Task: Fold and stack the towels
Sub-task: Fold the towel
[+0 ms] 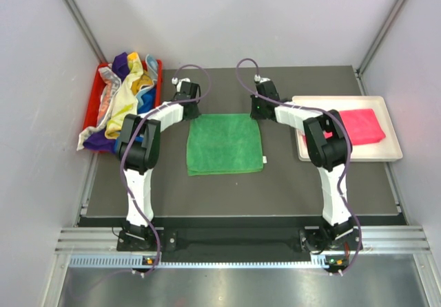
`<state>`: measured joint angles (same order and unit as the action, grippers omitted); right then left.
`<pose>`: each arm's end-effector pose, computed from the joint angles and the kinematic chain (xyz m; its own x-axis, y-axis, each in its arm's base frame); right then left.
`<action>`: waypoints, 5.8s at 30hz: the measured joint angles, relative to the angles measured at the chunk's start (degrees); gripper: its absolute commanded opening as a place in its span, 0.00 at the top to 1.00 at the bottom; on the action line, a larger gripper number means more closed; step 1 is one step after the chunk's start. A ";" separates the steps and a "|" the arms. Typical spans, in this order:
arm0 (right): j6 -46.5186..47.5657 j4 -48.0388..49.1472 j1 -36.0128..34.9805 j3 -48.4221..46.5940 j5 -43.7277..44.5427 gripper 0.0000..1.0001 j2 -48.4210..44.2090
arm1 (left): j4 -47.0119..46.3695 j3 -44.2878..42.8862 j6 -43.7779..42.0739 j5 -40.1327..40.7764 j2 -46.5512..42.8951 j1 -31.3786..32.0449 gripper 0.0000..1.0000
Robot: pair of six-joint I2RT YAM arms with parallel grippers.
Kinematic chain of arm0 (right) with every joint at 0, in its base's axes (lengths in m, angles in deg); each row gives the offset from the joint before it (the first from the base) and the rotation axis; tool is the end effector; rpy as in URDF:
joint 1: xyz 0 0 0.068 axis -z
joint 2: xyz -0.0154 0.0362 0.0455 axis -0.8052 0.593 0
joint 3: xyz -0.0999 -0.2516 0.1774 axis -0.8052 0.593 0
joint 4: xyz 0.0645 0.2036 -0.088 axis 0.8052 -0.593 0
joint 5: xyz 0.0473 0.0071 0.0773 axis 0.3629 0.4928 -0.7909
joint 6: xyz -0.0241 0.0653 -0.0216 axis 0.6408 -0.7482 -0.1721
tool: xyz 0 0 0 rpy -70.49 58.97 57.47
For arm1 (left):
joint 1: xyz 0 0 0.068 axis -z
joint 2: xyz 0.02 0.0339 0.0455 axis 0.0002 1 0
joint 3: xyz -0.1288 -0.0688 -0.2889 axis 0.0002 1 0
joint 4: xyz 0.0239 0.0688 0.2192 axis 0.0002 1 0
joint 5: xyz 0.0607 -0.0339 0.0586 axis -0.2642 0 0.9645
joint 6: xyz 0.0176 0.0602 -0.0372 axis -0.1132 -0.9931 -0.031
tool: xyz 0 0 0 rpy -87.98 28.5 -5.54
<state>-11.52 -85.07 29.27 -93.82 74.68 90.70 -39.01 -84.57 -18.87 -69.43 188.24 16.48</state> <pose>0.4593 0.2068 0.2024 -0.7298 0.0190 -0.6834 -0.1777 0.9600 0.2164 0.4670 -0.1232 0.2051 -0.7039 -0.2575 -0.6620 -0.2227 0.9650 -0.1387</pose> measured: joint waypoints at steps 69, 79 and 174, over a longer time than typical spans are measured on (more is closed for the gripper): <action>2.40 7.43 -20.26 44.85 14.99 1.00 -80.76 | -11.21 49.03 -3.72 -1.40 -92.21 15.61 1.00; 2.58 5.64 -18.95 42.40 16.48 1.00 -68.50 | -8.96 48.17 -2.05 4.35 -79.62 15.30 1.00; -12.24 6.16 -11.32 49.96 7.63 0.67 -39.17 | -0.68 47.54 18.91 -1.40 -42.99 11.28 0.69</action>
<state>-23.76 -78.90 17.95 -43.86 82.31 51.53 -39.69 -37.03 0.04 -70.82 145.25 27.76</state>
